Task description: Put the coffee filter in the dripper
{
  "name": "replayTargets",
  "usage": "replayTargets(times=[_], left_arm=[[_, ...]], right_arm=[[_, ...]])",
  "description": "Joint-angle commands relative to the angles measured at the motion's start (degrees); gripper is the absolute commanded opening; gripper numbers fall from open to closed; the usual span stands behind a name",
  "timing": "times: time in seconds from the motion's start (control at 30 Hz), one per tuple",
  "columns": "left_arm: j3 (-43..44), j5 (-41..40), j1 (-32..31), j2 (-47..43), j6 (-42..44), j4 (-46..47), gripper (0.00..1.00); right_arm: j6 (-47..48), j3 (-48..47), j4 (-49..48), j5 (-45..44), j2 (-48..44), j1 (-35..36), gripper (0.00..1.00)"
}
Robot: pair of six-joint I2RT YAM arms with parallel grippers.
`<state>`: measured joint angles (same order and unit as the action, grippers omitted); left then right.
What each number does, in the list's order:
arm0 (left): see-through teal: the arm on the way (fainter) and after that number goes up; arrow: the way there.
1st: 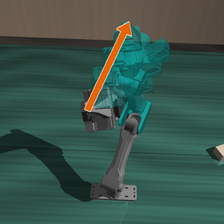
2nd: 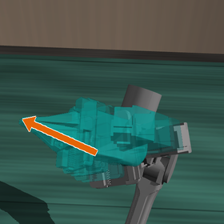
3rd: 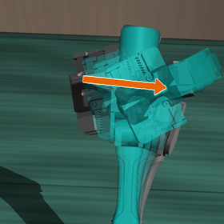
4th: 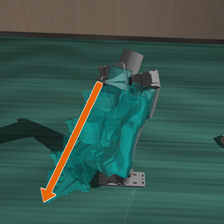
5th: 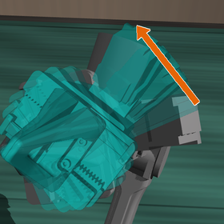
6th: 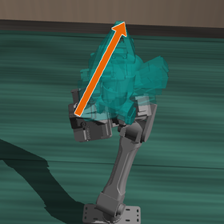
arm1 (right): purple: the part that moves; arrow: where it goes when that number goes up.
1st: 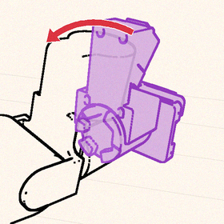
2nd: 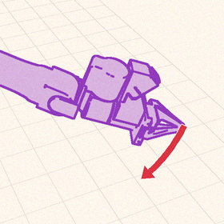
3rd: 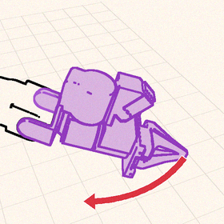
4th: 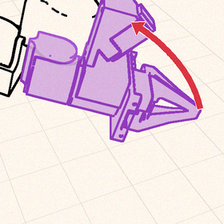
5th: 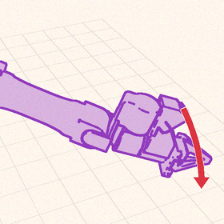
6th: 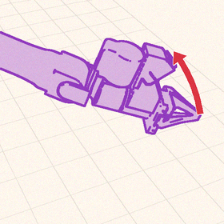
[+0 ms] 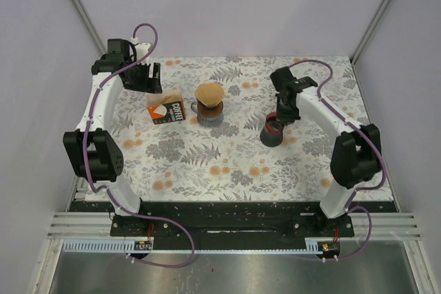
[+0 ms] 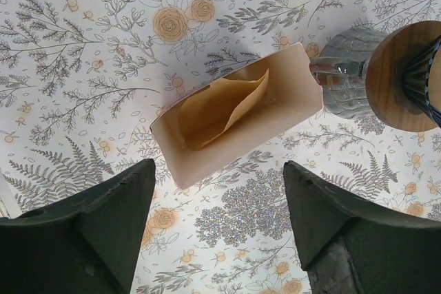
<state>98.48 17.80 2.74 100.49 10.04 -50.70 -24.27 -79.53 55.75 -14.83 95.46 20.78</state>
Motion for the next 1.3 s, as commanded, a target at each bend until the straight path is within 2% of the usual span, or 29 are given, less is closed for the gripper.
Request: replayTargets(times=[0.0,0.23,0.5,0.93,0.97,1.0,1.1,1.13,1.27], left_arm=[[-0.56,1.36,0.42,-3.54,-0.02,2.09,0.79],[-0.83,1.18,0.42,-3.98,0.06,2.01,0.79],[-0.74,1.36,0.42,-3.98,-0.11,2.09,0.79],[-0.83,1.18,0.33,-4.51,0.06,2.09,0.79],[-0.74,1.18,0.42,-4.42,0.06,2.01,0.79],[-0.83,1.09,0.42,-4.51,0.06,2.09,0.8],[-0.74,1.18,0.42,-4.42,-0.02,2.09,0.8],[-0.74,1.27,0.42,-4.34,-0.02,2.01,0.8],[-0.74,1.27,0.51,-4.42,-0.02,2.01,0.8]], right_arm=[[6.69,-10.71,-1.78,-3.1,9.29,3.13,0.0],[11.34,-19.52,-3.89,-0.47,16.33,3.31,0.0],[17.76,-21.2,-3.36,4.9,19.24,3.31,0.01],[17.77,-26.9,2.17,5.16,24.07,4.62,0.15],[17.25,-27.43,2.7,5.16,23.9,4.63,0.17],[16.89,-27.96,3.05,5.34,23.63,4.54,0.24],[16.36,-29.72,3.67,7.26,22.49,4.63,0.52],[16.36,-30.33,3.67,8.14,21.79,4.54,0.57],[17.41,-32.09,2.79,8.16,18.02,4.45,0.64]])
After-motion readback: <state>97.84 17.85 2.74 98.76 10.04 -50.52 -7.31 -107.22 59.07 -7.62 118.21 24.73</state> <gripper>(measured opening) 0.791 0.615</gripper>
